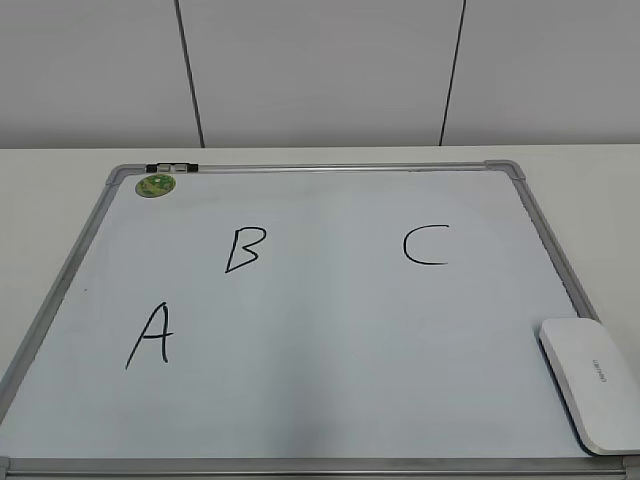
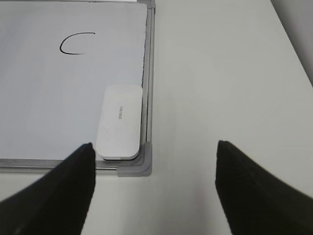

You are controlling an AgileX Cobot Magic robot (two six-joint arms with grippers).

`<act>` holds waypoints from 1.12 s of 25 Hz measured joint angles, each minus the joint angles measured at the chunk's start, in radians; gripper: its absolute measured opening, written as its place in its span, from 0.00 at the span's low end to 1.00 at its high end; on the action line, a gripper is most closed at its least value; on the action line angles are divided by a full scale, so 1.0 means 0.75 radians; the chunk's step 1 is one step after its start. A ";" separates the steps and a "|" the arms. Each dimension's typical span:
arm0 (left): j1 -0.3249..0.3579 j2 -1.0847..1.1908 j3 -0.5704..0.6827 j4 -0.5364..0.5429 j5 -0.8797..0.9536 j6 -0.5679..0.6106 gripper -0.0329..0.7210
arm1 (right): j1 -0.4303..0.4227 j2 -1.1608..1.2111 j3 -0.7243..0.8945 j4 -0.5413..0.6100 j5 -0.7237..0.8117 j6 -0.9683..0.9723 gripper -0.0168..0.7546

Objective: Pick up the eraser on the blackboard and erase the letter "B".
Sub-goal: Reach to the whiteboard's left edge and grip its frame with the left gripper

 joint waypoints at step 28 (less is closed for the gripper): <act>0.000 1.300 -0.527 -0.010 -0.341 0.015 0.86 | 0.000 0.000 0.000 0.000 0.000 0.000 0.78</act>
